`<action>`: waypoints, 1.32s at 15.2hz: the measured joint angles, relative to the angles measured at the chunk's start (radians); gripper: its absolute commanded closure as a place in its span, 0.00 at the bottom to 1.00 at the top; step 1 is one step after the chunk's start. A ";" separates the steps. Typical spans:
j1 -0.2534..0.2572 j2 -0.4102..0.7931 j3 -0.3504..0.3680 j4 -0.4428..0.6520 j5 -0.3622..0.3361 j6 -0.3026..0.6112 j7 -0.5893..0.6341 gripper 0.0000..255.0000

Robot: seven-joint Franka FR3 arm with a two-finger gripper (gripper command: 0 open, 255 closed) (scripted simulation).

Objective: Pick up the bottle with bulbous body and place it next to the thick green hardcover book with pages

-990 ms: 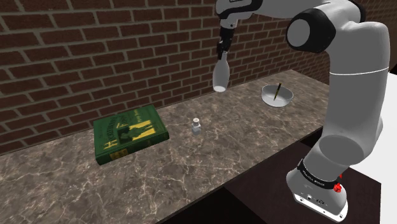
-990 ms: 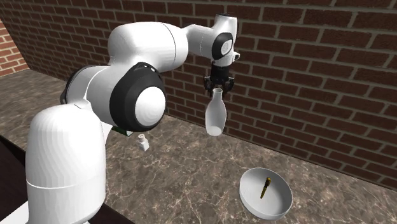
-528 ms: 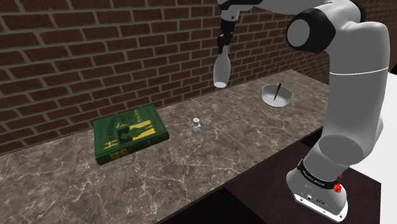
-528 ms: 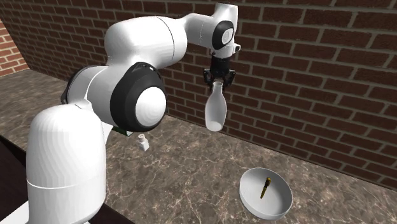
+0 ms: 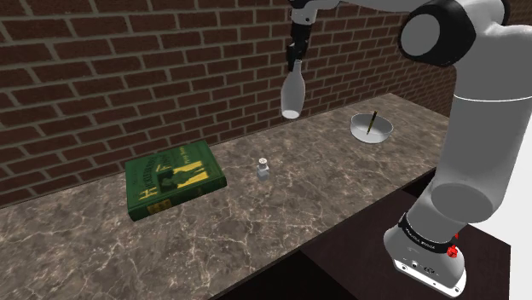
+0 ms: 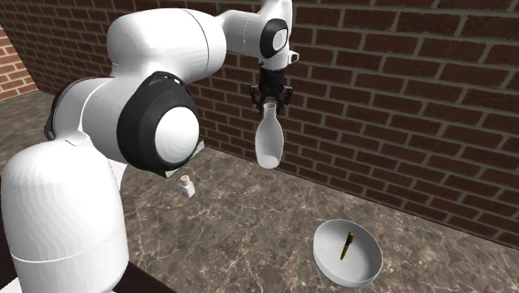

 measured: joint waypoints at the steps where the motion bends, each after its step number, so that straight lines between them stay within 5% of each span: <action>1: 0.018 -0.028 0.005 -0.038 -0.010 0.012 0.020 1.00; 8: 0.131 -0.164 0.054 -0.227 -0.064 0.082 0.174 1.00; 20: 0.288 -0.287 0.177 -0.372 -0.120 0.119 0.461 1.00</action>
